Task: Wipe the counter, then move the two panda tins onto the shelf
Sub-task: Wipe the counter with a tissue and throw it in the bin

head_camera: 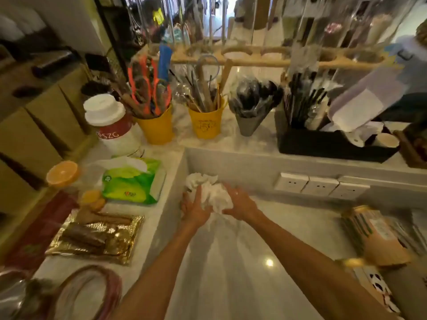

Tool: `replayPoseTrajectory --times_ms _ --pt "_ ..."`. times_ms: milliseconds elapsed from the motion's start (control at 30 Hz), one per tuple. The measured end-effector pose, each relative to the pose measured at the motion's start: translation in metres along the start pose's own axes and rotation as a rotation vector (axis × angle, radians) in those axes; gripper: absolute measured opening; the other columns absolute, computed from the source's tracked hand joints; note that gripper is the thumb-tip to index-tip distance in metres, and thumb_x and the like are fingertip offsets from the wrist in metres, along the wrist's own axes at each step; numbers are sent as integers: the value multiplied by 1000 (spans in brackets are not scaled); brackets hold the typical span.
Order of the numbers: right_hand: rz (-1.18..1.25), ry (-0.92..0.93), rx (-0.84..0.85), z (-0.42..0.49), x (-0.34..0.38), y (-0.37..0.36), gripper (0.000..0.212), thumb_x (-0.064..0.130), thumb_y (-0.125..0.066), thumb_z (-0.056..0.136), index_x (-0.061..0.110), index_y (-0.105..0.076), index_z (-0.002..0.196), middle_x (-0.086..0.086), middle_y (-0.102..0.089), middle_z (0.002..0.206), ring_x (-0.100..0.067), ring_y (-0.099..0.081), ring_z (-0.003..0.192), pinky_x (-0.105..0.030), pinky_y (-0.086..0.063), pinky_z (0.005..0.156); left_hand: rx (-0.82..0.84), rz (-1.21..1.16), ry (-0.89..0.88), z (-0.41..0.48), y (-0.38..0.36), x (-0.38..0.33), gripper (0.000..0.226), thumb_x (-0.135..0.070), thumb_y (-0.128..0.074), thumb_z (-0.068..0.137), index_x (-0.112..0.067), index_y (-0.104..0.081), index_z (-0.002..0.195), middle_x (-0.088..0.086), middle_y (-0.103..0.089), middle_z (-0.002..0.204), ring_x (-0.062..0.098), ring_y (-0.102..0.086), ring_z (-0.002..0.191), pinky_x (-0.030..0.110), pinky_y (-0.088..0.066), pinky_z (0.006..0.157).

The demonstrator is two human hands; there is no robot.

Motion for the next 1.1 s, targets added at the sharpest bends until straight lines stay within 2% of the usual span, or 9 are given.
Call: replayPoseTrajectory --times_ms 100,267,433,567,667,733,833,933,1100 --pt "1 46 125 31 12 -13 107 46 -74 79 31 -1 156 -9 -11 164 -33 -16 148 -47 -26 117 19 -231 97 29 -7 -4 71 -35 -54 99 -16 -15 156 19 -13 162 38 -21 148 31 -38 112" --pt "22 27 227 50 8 -44 108 39 -73 85 33 8 155 -22 -2 161 -43 -26 143 -46 -29 114 162 -12 148 47 -22 15 62 -26 -61 94 -17 -34 149 18 -35 151 40 -31 142 47 -28 115" --pt "139 7 265 18 5 -59 81 26 -73 86 23 -27 153 -20 -27 150 -39 -47 128 -43 -42 107 241 -247 52 15 -33 11 38 -11 -53 99 -1 -51 135 22 -56 137 33 -57 122 41 -47 102" --pt "247 20 196 -58 2 -60 47 21 -68 91 2 -54 132 -20 -57 131 -34 -59 116 -36 -48 94 198 -580 16 -66 -39 19 37 1 -54 97 -2 -39 131 15 -46 130 30 -55 113 23 -51 85" --pt "587 -92 146 -136 -12 -59 23 14 -67 90 10 -63 113 -17 -64 117 -36 -65 106 -42 -57 81 140 -758 46 -138 -47 25 58 3 -61 92 -7 -32 141 16 -48 133 40 -55 121 45 -52 97" --pt "838 -170 116 -190 -21 -61 12 20 -71 86 21 -65 96 -12 -68 104 -27 -71 93 -47 -60 77 148 -758 89 -186 -53 30 68 -5 -67 92 -17 -30 148 14 -47 137 35 -54 123 47 -49 100" --pt "1152 -211 219 -263 -33 -75 21 23 -70 81 25 -73 102 -9 -74 102 -20 -74 89 -40 -61 76 326 -694 57 -252 -65 39 64 -28 -61 97 -27 -29 152 -4 -40 145 13 -50 128 24 -45 101" --pt "1450 -233 423 -310 -39 -103 34 4 -63 87 18 -70 117 -18 -71 108 -30 -67 97 -44 -55 87 406 -701 36 -301 -79 43 62 -34 -59 96 -28 -31 150 -12 -44 142 3 -52 122 2 -46 81" --pt "1448 -186 479 -358 -35 -117 65 23 -69 90 28 -38 147 -14 -53 140 -35 -58 115 -46 -51 92 226 -960 247 -340 -93 66 41 -31 -68 90 -20 -58 128 7 -69 121 20 -72 96 23 -59 68"
Point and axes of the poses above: each hand's wrist, its own z-axis towards the middle knuckle, its own y-axis out of the back of the hand, x = y × z, the point moved 1 cm from there along z, towards the middle knuckle
